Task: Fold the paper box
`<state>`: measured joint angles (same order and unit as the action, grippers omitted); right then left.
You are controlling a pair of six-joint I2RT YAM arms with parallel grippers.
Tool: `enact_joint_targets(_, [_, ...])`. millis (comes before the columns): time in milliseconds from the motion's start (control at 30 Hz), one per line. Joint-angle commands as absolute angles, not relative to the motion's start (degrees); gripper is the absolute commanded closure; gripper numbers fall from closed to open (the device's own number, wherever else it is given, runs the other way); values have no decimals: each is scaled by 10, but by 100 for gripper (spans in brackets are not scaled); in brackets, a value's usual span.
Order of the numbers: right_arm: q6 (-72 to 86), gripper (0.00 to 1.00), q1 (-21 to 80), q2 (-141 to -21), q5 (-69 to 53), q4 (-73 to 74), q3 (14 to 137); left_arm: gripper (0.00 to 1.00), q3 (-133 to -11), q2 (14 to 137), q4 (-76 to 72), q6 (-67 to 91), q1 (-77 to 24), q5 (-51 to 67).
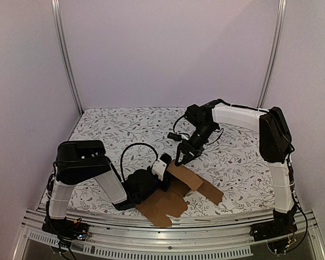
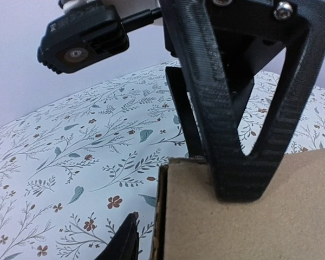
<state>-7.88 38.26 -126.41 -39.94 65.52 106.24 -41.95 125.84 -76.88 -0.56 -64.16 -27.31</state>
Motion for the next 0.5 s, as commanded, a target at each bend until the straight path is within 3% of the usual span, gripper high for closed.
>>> enact_joint_targets(0, [-80,35,386,-1278,-401,662,1070,70,-421,1271,-748,-2,-637,-286])
enact_joint_targets(233, [-82,35,386,-1278,-397,662,1070,62,-406,1262,-753,-2,-637,-288])
enact_joint_targets(467, [-80,35,387,-1279,-401,661,1070,72,-407,1262,-755,-2,-637,-289])
